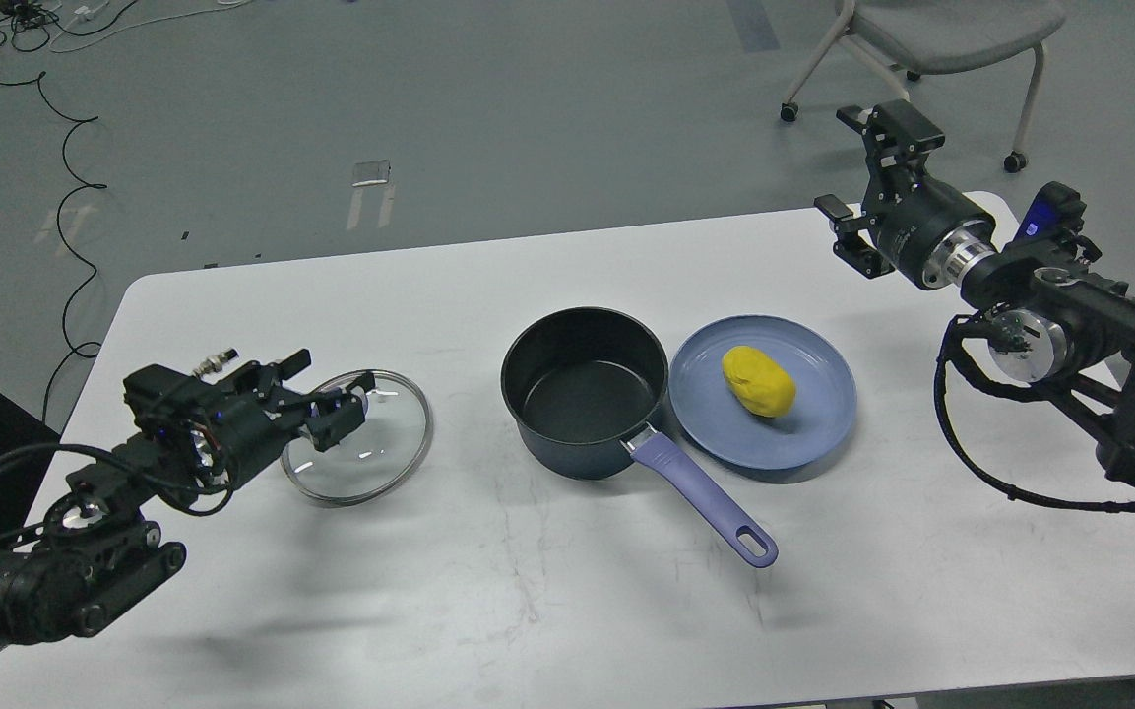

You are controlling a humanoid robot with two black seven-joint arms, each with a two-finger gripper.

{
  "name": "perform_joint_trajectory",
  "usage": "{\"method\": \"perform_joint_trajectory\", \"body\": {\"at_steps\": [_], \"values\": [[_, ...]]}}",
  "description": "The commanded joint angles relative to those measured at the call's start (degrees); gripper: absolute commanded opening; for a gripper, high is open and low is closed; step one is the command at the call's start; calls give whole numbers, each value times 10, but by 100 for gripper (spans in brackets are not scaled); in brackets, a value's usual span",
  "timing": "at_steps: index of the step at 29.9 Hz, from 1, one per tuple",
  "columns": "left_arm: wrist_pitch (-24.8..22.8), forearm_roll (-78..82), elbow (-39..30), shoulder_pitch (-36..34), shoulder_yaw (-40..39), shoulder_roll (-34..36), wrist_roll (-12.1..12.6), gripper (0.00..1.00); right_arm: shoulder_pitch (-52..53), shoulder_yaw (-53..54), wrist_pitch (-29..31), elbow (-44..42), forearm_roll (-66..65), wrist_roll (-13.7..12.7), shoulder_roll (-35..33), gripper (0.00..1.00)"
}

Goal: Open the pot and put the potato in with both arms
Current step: 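Set the lid on the table and raise the left gripper, then grasp the yellow potato on the plate with the right gripper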

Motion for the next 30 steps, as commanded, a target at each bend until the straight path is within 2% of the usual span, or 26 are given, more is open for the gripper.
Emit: {"method": "perform_joint_trajectory", "body": {"at_steps": [1, 4, 6, 8, 9, 11, 13, 24, 28, 29, 30], "values": [[-5, -181, -1, -84, 1, 3, -27, 98, 36, -86, -12, 3, -112, 5, -3, 100], [-24, -283, -1, -132, 1, 2, -30, 98, 55, -143, -17, 9, -221, 6, -5, 100], [-57, -349, -1, -159, -2, 2, -29, 98, 71, -184, -17, 10, -291, 6, -5, 100], [-84, -411, -2, -170, -2, 2, -28, 98, 82, -224, -21, 10, -354, 15, -5, 99], [-93, -439, -3, -172, -2, 0, -28, 98, 88, -252, -26, 10, -396, 28, -6, 99], [-94, -452, -3, -171, -1, 0, -28, 98, 96, -292, -41, 10, -458, 46, -12, 99], [-94, -452, -3, -169, 0, 1, -29, 98, 104, -324, -57, 7, -504, 48, -28, 98], [-92, -451, -3, -164, 6, 4, -35, 98, 109, -391, -60, 5, -531, 51, -29, 94], [-77, -450, -3, -156, 7, 4, -39, 98, 104, -392, -62, 7, -531, 51, -27, 94], [-77, -450, -3, -154, 7, 4, -39, 98, 103, -393, -62, 7, -531, 51, -27, 92], [-77, -450, -3, -151, 7, 5, -39, 98, 102, -397, -62, 9, -531, 53, -28, 83]]}}
